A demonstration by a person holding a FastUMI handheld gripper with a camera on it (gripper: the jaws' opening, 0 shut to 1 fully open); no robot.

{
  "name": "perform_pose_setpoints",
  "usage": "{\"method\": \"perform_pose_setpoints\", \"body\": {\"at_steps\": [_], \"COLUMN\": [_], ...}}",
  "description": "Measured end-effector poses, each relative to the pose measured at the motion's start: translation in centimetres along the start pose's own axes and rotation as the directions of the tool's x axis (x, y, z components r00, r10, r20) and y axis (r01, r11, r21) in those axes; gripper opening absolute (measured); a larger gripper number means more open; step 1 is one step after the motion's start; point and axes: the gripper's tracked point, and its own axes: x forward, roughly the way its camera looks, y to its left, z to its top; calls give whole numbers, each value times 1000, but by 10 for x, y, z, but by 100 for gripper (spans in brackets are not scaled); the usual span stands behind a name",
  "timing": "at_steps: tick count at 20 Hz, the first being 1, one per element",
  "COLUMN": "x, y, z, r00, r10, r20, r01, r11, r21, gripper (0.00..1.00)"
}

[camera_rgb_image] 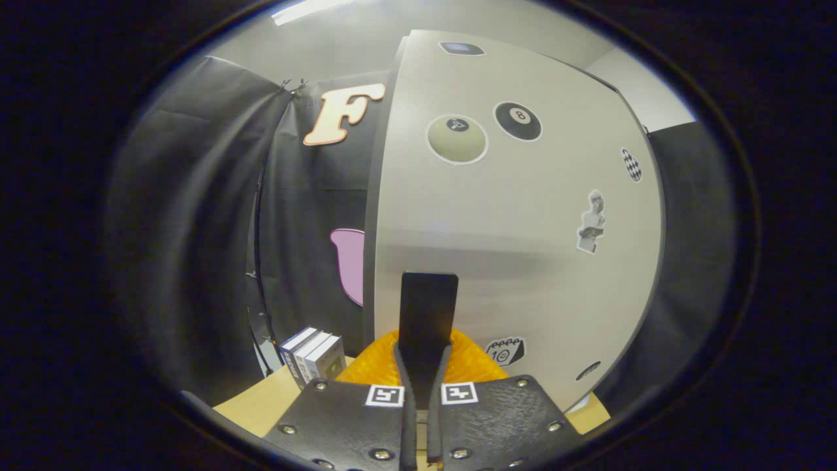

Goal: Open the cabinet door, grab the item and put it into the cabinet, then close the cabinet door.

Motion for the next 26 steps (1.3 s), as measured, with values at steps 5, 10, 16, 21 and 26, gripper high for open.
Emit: {"method": "perform_pose_setpoints", "body": {"at_steps": [5, 10, 16, 21, 26], "x": [-12, -27, -49, -66, -97], "y": [0, -3, -10, -20, -45], "z": [-1, -2, 0, 3, -3], "r00": [999, 998, 995, 994, 995], "r10": [28, 63, 94, 106, 91], "r20": [-17, -26, -32, -34, -40], "r01": [-28, -64, -95, -107, -92], "r11": [1000, 998, 995, 994, 996], "r21": [-9, -25, -26, -22, -11], "gripper": [7, 7, 7, 7, 7]}}
